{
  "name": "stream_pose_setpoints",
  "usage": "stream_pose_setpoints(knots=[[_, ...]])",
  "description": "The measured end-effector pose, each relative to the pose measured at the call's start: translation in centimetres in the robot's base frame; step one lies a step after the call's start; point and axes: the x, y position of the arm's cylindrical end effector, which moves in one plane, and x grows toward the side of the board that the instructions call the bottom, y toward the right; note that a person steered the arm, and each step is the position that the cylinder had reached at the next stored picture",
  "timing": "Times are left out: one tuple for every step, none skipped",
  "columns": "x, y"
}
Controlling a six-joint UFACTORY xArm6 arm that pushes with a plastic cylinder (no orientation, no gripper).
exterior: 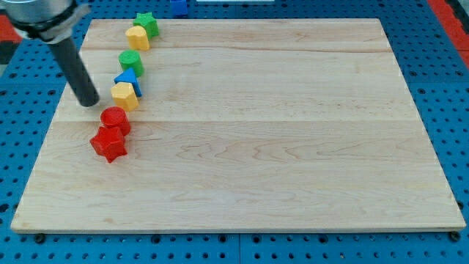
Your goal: Drag yellow hexagon towards middle of the board
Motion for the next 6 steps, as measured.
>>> stream_pose_setpoints(knots=[[-0.6, 4.6], [-2.1, 10.3], [-3.1, 17.7], [-1.3, 21.0], [0.0, 22.4], [-5.5, 20.9]])
